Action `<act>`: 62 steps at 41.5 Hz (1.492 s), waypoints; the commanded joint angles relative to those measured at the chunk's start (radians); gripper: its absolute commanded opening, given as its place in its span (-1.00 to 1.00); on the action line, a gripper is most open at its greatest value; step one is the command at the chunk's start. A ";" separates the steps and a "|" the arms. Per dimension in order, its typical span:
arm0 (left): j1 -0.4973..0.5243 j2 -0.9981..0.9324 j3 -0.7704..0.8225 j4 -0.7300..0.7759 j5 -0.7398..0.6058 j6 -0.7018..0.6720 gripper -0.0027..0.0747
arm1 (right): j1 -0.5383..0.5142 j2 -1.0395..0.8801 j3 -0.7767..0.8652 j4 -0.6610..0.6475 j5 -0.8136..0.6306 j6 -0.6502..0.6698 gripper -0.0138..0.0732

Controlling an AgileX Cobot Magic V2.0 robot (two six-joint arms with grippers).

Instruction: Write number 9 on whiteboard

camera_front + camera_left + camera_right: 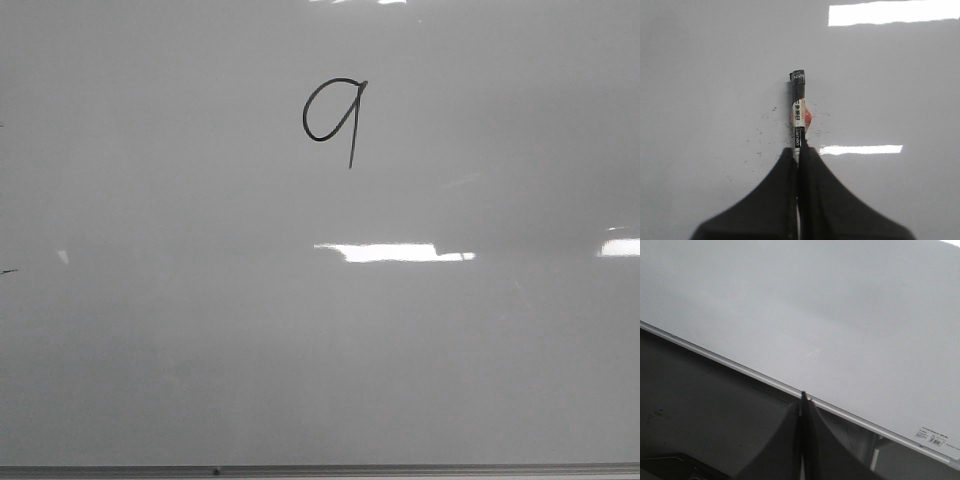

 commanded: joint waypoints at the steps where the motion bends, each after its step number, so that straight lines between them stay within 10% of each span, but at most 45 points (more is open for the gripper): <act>1: 0.002 -0.021 0.003 -0.001 -0.083 0.000 -0.98 | -0.040 -0.013 0.011 -0.020 -0.084 0.003 -0.84; 16: 0.002 -0.021 0.003 -0.001 -0.083 0.000 -0.98 | -0.383 -0.310 0.493 0.012 -0.757 0.003 -0.84; 30: 0.002 -0.021 0.003 -0.001 -0.083 0.000 -0.98 | -0.473 -0.446 0.813 0.020 -1.204 0.003 -0.84; 62: 0.002 -0.021 0.003 -0.001 -0.083 0.000 -0.98 | -0.452 -0.446 0.819 0.136 -1.202 -0.014 -0.84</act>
